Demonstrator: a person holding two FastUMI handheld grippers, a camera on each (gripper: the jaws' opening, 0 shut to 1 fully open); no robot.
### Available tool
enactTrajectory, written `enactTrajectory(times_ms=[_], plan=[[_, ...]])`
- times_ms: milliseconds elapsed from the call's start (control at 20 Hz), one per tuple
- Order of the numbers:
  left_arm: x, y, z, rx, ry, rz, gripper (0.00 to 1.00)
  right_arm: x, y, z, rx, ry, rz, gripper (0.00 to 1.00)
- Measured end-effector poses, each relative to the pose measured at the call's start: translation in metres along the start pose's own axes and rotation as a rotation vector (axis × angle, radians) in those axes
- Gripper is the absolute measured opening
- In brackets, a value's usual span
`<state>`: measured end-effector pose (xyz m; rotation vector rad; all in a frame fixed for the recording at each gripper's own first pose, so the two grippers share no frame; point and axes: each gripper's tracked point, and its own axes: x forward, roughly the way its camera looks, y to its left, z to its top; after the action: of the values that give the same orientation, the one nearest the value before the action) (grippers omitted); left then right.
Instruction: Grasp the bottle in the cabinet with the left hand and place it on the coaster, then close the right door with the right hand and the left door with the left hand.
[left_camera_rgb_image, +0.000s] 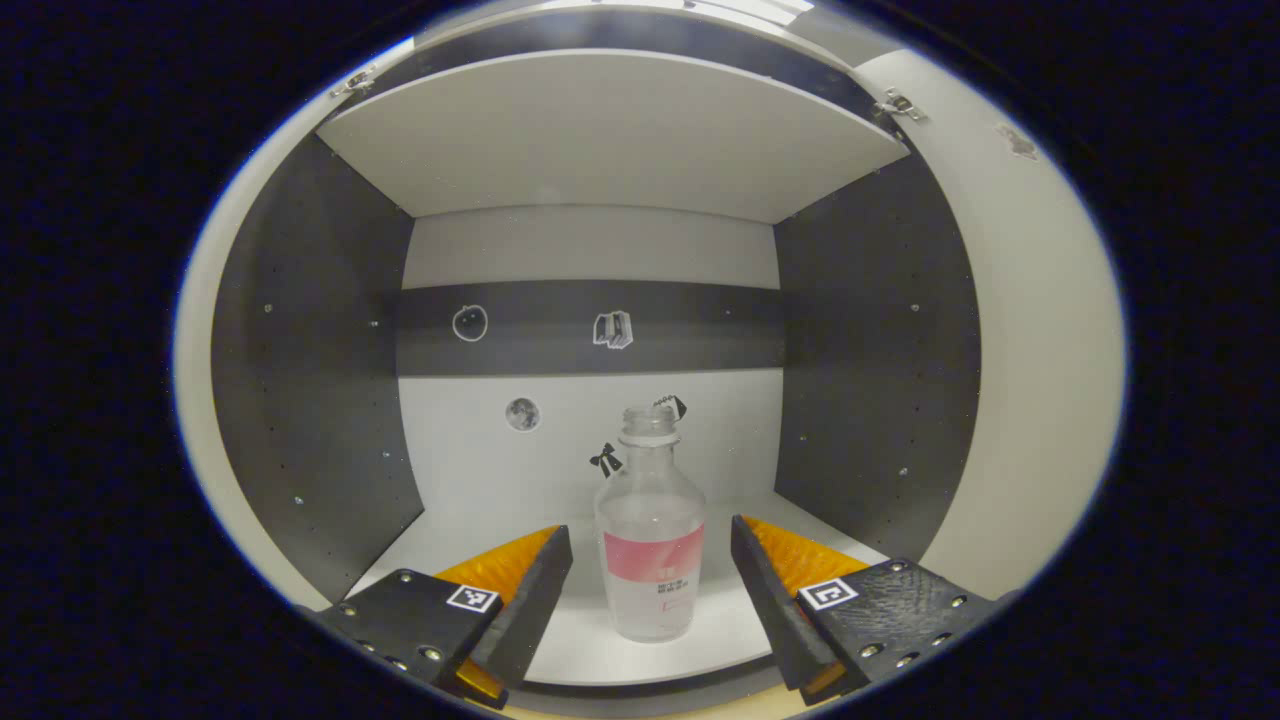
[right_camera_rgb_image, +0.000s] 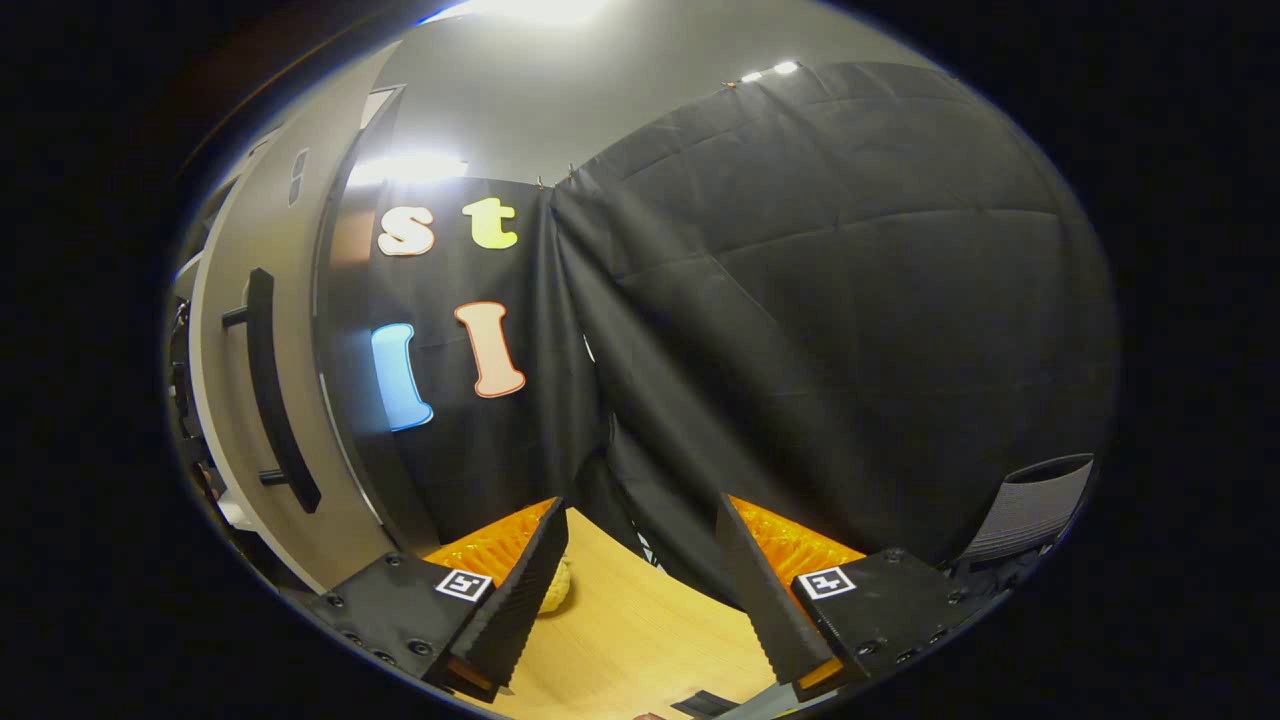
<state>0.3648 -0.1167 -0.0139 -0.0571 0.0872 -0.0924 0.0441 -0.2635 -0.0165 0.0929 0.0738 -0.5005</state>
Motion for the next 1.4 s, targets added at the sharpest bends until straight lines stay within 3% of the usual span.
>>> enactTrajectory(times_ms=[200, 250, 300, 400, 450, 500, 550, 750, 800, 850, 950, 1200, 1400], plan=[[0.017, 0.003, -0.003, 0.001, 0.001, 0.005, 0.92, 0.004, 0.000, 0.000, 0.008, -0.001, -0.012, 0.92], [0.022, 0.003, -0.003, -0.001, 0.001, 0.003, 0.92, 0.004, 0.001, 0.001, 0.007, -0.002, -0.010, 0.95], [0.026, 0.004, -0.004, -0.002, 0.002, -0.001, 0.99, 0.005, 0.001, 0.001, 0.004, -0.003, -0.009, 0.95], [0.032, 0.003, -0.006, 0.001, 0.005, -0.010, 0.87, 0.006, 0.004, -0.001, -0.004, 0.005, -0.001, 0.95], [0.033, 0.001, -0.007, 0.004, 0.010, -0.019, 0.85, 0.007, 0.006, -0.001, -0.006, 0.008, 0.003, 0.92], [0.037, 0.000, -0.009, 0.005, 0.010, -0.022, 0.85, 0.006, 0.007, -0.001, -0.008, 0.009, 0.006, 0.95], [0.031, -0.005, -0.006, -0.002, 0.014, -0.045, 0.70, 0.007, 0.010, -0.002, -0.009, 0.011, 0.009, 0.95], [0.028, -0.007, -0.005, -0.003, 0.012, -0.079, 0.70, 0.005, 0.015, -0.006, 0.009, 0.037, 0.018, 0.95], [0.028, -0.005, -0.003, 0.010, 0.002, -0.078, 0.76, 0.005, 0.016, -0.008, 0.022, 0.044, 0.019, 0.92], [0.028, -0.003, 0.000, 0.019, -0.010, -0.079, 0.69, 0.005, 0.021, -0.012, 0.035, 0.049, 0.019, 0.92], [0.018, -0.005, 0.007, 0.019, -0.034, -0.106, 0.69, 0.003, 0.025, -0.012, 0.054, 0.055, 0.024, 0.95], [-0.044, -0.019, 0.035, -0.012, -0.145, -0.252, 0.69, -0.002, 0.030, -0.010, 0.059, 0.055, 0.041, 0.95], [-0.080, -0.020, 0.045, 0.012, -0.197, -0.293, 0.69, -0.008, 0.035, -0.012, 0.048, 0.058, 0.059, 0.95]])
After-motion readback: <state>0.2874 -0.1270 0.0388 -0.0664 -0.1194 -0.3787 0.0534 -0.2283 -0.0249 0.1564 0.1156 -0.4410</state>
